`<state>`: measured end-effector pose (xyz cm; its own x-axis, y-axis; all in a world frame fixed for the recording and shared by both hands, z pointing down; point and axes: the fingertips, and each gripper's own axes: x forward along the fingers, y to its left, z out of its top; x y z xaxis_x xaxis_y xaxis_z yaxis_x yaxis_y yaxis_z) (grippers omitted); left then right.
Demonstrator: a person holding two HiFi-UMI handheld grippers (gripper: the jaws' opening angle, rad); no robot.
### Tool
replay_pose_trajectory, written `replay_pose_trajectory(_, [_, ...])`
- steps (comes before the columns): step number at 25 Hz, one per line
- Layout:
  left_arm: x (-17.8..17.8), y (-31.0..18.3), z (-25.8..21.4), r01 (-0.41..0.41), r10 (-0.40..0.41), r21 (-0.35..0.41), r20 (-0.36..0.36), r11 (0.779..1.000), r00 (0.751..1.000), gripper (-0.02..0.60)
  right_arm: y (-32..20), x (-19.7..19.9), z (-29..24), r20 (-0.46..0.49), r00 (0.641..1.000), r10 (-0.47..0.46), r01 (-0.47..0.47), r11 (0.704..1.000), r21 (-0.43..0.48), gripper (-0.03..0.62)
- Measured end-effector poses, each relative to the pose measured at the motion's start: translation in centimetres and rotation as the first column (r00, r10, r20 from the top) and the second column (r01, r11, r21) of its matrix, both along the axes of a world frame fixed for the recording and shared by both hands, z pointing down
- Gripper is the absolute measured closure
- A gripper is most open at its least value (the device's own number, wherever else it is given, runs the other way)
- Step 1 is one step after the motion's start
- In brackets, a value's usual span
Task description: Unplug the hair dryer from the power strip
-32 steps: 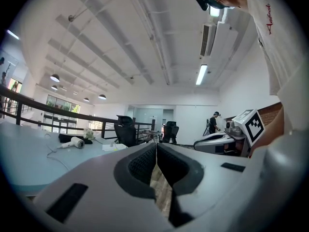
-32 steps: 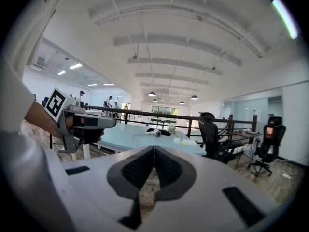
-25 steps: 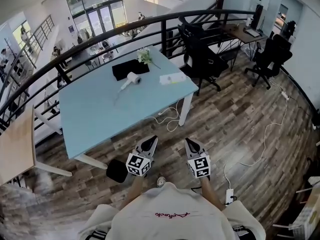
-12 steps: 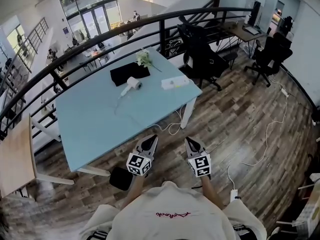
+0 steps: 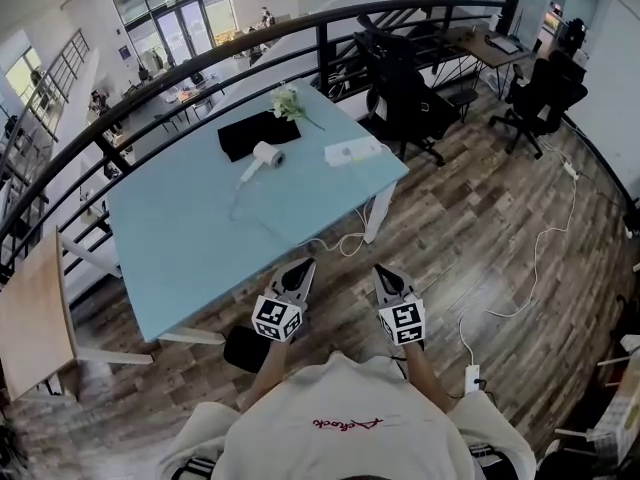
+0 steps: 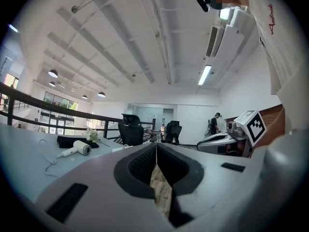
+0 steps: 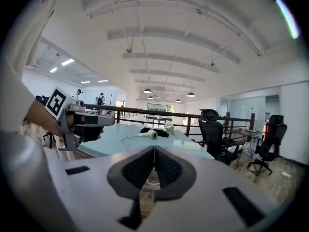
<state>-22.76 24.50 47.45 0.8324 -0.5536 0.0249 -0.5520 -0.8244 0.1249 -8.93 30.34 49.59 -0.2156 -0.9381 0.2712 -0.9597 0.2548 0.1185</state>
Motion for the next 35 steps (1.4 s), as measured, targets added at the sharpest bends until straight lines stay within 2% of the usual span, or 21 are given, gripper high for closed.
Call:
replay_pose_trajectory(11, [1.4, 0.1, 0.9, -0.031, 0.031, -0.020, 0.005, 0.999, 1.000, 0.568, 0.2, 0.8, 0.6, -0.001, 1.000, 0.012, -0.012, 1.000, -0.013, 0.576])
replay_pose_trajectory(20, [2.0, -2.1, 1.7, -0.005, 0.006, -0.025, 0.014, 1.000, 1.000, 0.568, -1.9, 1.5, 1.7, 0.016, 1.000, -0.004, 0.004, 1.000, -0.016, 0.576])
replay_pose_trajectory(27, [4.2, -4.9, 2.7, 0.007, -0.005, -0.040, 0.028, 0.999, 1.000, 0.568, -5.4, 3.4, 2.8, 0.037, 0.999, -0.016, 0.017, 0.999, -0.028, 0.576])
replay_pose_trajectory(35, [6.9, -10.4, 2.6, 0.039, -0.036, -0.044, 0.048, 0.998, 0.998, 0.568, -11.2, 6.3, 2.8, 0.059, 0.997, -0.041, 0.043, 0.999, -0.025, 0.576])
